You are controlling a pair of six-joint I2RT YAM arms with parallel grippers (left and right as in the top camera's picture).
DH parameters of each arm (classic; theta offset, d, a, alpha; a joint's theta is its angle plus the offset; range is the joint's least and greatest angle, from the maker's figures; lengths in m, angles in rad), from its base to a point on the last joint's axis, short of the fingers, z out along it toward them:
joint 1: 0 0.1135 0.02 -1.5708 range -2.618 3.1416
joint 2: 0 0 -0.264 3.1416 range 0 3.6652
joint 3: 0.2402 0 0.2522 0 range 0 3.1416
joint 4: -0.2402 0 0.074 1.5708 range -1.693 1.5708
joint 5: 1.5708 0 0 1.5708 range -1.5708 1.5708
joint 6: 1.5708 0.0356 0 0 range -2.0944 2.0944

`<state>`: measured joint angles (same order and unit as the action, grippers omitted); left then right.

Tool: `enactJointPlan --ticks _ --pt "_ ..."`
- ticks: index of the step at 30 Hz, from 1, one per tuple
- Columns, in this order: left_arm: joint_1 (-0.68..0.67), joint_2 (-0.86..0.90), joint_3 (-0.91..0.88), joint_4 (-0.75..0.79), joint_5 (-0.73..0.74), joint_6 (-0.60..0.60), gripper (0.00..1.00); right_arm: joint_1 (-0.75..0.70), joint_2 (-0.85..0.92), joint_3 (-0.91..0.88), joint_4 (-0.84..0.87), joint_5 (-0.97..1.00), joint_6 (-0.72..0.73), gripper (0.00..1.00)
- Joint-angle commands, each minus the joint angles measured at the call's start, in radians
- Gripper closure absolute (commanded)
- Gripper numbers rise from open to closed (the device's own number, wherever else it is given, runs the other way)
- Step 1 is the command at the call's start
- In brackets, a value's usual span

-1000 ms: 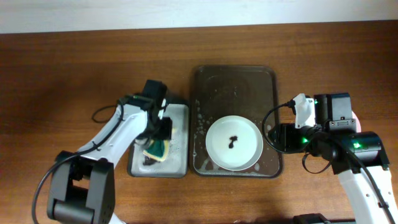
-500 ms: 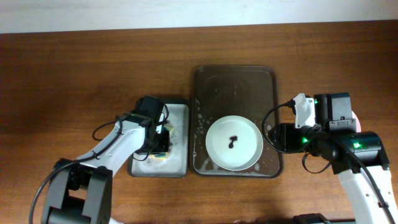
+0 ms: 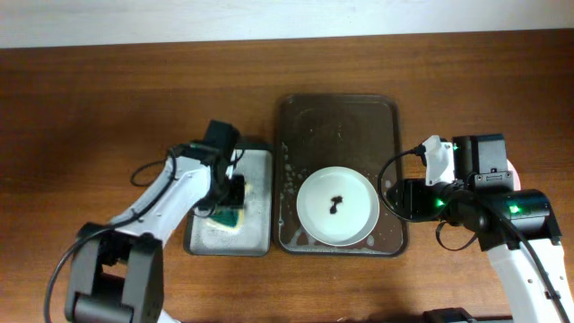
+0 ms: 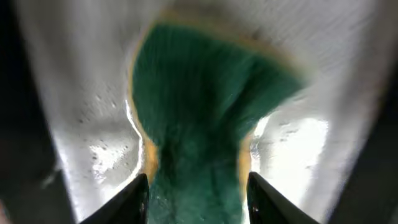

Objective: Clean dirty plates on tray and stack at the side
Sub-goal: 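Dip the sponge in the soapy tray with the left gripper, then scrub the stain on the white plate with the sponge in the left gripper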

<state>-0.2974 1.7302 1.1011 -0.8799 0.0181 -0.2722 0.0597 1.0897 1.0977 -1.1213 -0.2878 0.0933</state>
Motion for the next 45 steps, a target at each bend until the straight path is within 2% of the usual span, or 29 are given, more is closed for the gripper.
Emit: enactJointPlan --ticks 1,2,6,9,10,13,14,15,19,21,25,27,28,29,34,37,41,44,45 --pt "-0.001 0.005 -0.136 0.134 0.044 0.012 0.83 0.006 0.000 0.007 0.002 0.005 -0.008 0.39" --pt "-0.001 0.005 -0.151 0.154 0.046 0.011 1.00 0.006 0.000 0.007 0.002 0.005 -0.008 0.39" --pt "-0.001 -0.005 -0.098 0.125 0.045 0.012 1.00 0.006 0.001 0.007 0.001 0.006 -0.008 0.39" --pt "-0.001 -0.043 0.071 0.006 0.046 0.012 1.00 0.006 0.040 0.005 -0.005 0.018 0.008 0.39" --pt "-0.001 -0.053 0.146 -0.041 0.054 0.012 1.00 0.006 0.072 0.004 -0.007 0.048 0.061 0.39" --pt "-0.011 -0.057 0.275 -0.096 0.159 0.012 1.00 0.005 0.199 0.004 0.001 0.064 0.085 0.39" --pt "-0.029 -0.057 0.296 -0.085 0.212 0.012 1.00 0.005 0.272 0.004 0.014 0.064 0.084 0.46" --pt "-0.048 -0.057 0.296 -0.069 0.235 0.011 1.00 0.005 0.327 0.004 0.027 0.064 0.084 0.57" --pt "-0.164 -0.048 0.294 0.009 0.253 -0.031 1.00 0.005 0.561 0.004 0.121 0.064 0.084 0.59" --pt "-0.231 -0.010 0.294 0.061 0.258 -0.094 1.00 0.005 0.663 0.004 0.171 0.059 0.079 0.66" --pt "-0.325 0.108 0.294 0.128 0.330 -0.162 1.00 0.005 0.784 0.003 0.211 -0.004 0.034 0.72" --pt "-0.344 0.147 0.294 0.143 0.358 -0.163 1.00 0.005 0.785 -0.008 0.249 -0.003 0.034 0.79" --pt "-0.353 0.163 0.294 0.150 0.361 -0.170 1.00 0.005 0.785 -0.016 0.270 -0.002 0.042 0.92" --pt "-0.363 0.177 0.294 0.162 0.361 -0.188 1.00 0.005 0.785 -0.028 0.293 0.015 0.078 0.96" --pt "-0.402 0.244 0.294 0.225 0.361 -0.290 1.00 0.005 0.785 -0.045 0.325 0.016 0.114 0.96" --pt "-0.441 0.369 0.294 0.349 0.435 -0.308 1.00 0.005 0.785 -0.045 0.318 0.016 0.114 0.96" --pt "-0.437 0.470 0.294 0.351 0.382 -0.306 1.00 0.005 0.785 -0.045 0.304 0.016 0.114 0.96" --pt "-0.402 0.468 0.319 0.199 0.169 -0.307 1.00 0.005 0.785 -0.045 0.299 0.016 0.113 0.96" --pt "-0.389 0.468 0.349 0.126 0.059 -0.307 1.00 0.005 0.785 -0.045 0.298 0.020 0.114 0.96"
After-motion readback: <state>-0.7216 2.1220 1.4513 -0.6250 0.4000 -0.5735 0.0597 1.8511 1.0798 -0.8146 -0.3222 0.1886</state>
